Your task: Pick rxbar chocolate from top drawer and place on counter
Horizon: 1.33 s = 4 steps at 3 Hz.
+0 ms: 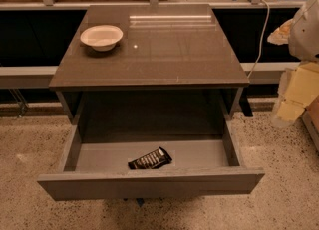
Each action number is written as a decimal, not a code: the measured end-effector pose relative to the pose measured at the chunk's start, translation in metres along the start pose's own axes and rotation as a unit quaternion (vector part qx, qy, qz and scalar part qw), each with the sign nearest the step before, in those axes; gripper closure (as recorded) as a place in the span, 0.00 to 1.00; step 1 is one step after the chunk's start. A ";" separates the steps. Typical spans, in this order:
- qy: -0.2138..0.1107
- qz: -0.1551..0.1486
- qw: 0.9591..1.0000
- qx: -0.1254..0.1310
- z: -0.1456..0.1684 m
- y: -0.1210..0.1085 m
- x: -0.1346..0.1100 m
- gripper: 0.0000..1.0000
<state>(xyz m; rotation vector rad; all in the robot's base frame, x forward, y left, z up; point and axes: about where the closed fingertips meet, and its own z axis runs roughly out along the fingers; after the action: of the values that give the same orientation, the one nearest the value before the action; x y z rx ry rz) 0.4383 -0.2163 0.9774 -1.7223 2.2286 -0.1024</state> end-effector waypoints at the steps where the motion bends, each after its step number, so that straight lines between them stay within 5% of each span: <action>1: 0.000 0.000 1.000 0.000 0.000 0.000 0.000 0.00; 2: 0.003 -0.043 0.999 -0.007 0.025 -0.009 -0.012 0.00; 3: 0.028 -0.145 0.988 -0.036 0.095 -0.016 -0.037 0.00; 4: 0.027 -0.247 0.967 -0.054 0.145 -0.008 -0.055 0.00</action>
Offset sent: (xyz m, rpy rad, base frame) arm 0.0572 0.0365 -0.0667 -0.0922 0.0290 0.2683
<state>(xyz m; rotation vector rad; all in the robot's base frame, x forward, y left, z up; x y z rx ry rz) 0.5003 -0.1461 0.8531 -2.3259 1.8172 -0.1449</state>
